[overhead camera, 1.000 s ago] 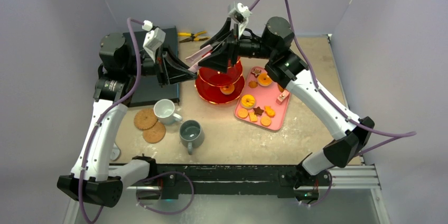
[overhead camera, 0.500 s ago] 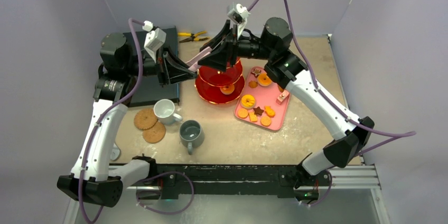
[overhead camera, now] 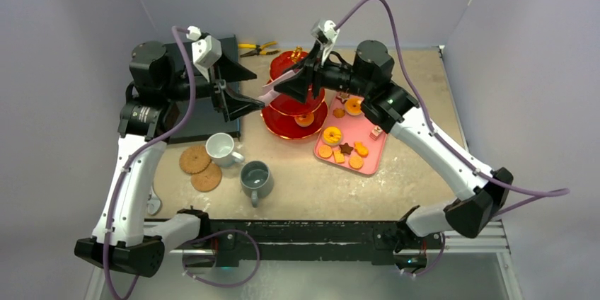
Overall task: Serve the afternoon tea
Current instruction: Pick up the clamp from the center of the board.
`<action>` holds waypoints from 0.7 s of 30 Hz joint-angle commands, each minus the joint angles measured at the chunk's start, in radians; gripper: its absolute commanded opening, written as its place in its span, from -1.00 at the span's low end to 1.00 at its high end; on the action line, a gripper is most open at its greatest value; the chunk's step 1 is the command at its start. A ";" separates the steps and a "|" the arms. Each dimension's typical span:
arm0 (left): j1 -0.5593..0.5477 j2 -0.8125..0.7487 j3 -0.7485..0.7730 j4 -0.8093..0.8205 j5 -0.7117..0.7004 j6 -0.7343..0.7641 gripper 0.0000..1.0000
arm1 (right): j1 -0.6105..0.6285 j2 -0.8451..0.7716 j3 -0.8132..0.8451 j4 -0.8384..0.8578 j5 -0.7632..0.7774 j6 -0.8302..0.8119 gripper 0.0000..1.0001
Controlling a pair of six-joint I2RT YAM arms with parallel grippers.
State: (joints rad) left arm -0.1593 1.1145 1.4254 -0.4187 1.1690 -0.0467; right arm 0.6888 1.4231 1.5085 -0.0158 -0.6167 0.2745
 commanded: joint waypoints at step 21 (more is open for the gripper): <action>0.001 0.018 0.135 -0.161 -0.233 0.192 0.77 | -0.007 -0.319 -0.601 0.076 1.140 -0.107 -0.45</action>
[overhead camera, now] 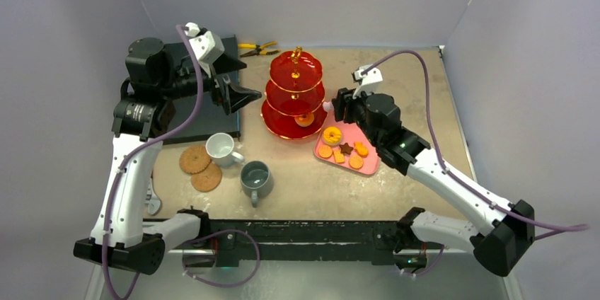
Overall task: Serve the afternoon tea
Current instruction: Pick up the desert from the tray.
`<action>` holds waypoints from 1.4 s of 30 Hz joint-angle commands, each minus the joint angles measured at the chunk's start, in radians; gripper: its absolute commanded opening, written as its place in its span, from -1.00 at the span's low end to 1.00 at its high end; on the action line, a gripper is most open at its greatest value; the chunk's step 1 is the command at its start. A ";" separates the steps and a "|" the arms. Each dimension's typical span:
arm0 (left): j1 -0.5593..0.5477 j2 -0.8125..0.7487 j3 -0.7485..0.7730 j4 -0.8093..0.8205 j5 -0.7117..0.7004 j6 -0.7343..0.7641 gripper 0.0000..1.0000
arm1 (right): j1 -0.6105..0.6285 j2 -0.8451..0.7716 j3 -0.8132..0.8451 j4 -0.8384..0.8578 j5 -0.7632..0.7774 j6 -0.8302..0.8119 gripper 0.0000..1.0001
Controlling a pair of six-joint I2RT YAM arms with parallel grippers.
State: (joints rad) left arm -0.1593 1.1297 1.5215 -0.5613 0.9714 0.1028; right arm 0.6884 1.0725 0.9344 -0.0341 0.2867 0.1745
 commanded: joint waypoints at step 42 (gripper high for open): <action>0.001 0.014 0.028 -0.034 -0.086 0.079 0.80 | -0.178 0.549 -0.060 0.496 0.417 -0.027 -0.08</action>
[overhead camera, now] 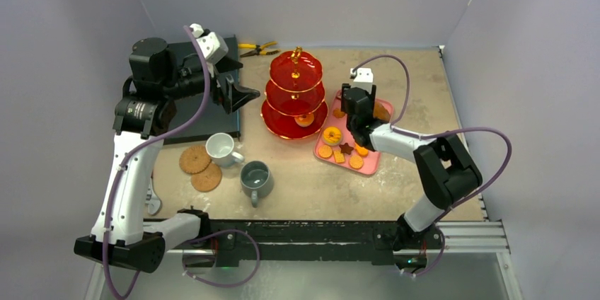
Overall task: Serve the afternoon tea
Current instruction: Pick up the desert from the tray.
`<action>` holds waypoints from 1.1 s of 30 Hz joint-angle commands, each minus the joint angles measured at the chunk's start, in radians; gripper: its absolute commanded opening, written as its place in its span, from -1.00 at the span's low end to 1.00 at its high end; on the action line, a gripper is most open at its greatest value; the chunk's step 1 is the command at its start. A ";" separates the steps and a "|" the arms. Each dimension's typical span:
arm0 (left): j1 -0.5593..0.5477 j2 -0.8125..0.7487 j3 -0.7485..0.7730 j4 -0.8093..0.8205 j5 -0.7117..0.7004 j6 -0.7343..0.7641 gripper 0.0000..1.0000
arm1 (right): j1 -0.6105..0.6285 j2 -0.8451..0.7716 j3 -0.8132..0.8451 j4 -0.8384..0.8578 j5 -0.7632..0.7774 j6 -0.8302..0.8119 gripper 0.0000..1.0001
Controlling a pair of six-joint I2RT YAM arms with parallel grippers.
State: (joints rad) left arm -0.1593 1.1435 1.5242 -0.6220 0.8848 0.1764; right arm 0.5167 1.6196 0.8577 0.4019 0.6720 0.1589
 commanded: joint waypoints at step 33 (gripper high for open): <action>0.001 0.002 0.024 0.037 0.009 -0.002 0.81 | -0.035 0.066 0.040 0.086 -0.019 -0.036 0.39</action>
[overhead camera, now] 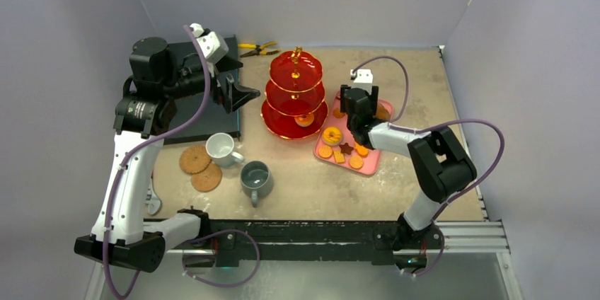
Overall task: Serve the afternoon tea
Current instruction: Pick up the desert from the tray, then place the desert on the desert table.
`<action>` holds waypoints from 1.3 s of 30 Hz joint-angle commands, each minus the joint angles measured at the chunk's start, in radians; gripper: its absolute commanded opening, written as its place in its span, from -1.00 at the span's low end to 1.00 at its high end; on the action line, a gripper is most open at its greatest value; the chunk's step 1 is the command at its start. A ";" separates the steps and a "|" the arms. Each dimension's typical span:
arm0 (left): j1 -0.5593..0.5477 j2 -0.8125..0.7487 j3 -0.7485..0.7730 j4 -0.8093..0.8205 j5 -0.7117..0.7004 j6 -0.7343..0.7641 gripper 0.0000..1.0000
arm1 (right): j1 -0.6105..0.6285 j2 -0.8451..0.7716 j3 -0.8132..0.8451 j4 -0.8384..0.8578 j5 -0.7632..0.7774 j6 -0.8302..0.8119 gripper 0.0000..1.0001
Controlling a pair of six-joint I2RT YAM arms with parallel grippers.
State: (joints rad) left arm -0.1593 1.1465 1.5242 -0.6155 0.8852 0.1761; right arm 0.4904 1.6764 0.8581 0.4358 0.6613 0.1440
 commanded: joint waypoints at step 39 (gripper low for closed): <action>0.001 -0.008 0.018 0.051 0.015 -0.015 0.81 | -0.006 -0.303 0.052 -0.056 -0.203 0.127 0.01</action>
State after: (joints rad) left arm -0.1593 1.1461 1.5242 -0.5987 0.8856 0.1711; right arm 0.4831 1.4311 0.9169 0.3519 0.5541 0.2234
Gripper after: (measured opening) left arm 0.901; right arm 0.582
